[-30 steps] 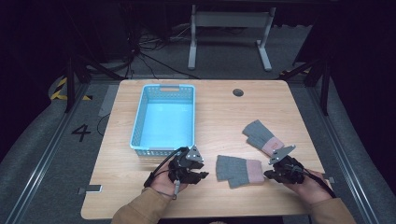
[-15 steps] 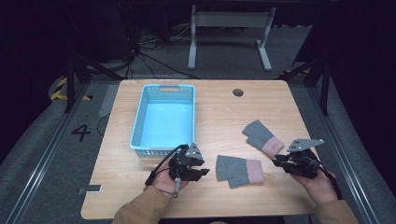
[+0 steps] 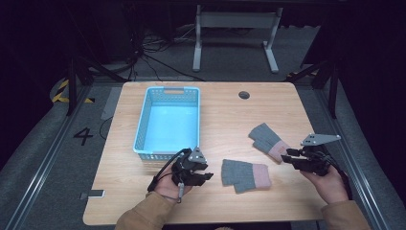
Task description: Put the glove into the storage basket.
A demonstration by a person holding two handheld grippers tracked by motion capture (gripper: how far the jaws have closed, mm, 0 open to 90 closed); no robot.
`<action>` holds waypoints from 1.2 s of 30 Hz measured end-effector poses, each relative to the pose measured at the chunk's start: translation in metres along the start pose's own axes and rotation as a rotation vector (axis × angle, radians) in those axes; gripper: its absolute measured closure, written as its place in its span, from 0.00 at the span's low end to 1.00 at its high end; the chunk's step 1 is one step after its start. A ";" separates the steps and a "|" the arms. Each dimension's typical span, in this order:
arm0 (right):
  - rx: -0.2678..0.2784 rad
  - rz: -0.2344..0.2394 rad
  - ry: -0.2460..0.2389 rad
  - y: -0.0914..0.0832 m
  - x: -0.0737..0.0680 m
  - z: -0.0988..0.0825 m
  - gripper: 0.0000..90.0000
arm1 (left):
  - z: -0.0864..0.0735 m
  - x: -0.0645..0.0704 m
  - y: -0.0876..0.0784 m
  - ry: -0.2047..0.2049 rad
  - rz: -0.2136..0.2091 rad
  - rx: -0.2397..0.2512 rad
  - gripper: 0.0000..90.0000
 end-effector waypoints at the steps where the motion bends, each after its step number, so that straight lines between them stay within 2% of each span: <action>1: 0.000 -0.001 0.003 0.001 0.001 0.001 0.66 | 0.000 0.000 0.000 -0.005 0.002 0.005 0.68; 5: -0.007 -0.018 0.032 0.010 0.008 0.010 0.64 | 0.000 0.000 0.000 -0.003 0.006 0.001 0.68; 12: -0.057 -0.020 0.014 0.034 0.018 0.023 0.59 | -0.001 -0.002 -0.002 -0.008 0.004 0.005 0.68; 16: -0.082 -0.027 0.029 0.049 0.023 0.026 0.57 | -0.002 -0.003 -0.003 -0.005 0.007 0.004 0.68; 29: -0.146 -0.013 0.050 0.085 0.033 0.026 0.53 | -0.002 -0.003 -0.003 -0.008 0.007 0.004 0.68; 36: -0.177 -0.036 0.040 0.102 0.037 0.025 0.48 | -0.002 -0.003 -0.003 -0.003 0.005 0.002 0.68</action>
Point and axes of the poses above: each handheld gripper's, and its own axes: y roughly forward along the jaws, z roughly out of its top, x roughly to its right, the point moved 4 cm from there along y, roughly forward along the jaws, and after that the axes turned 7 degrees about -z, right-handed, at the moved point
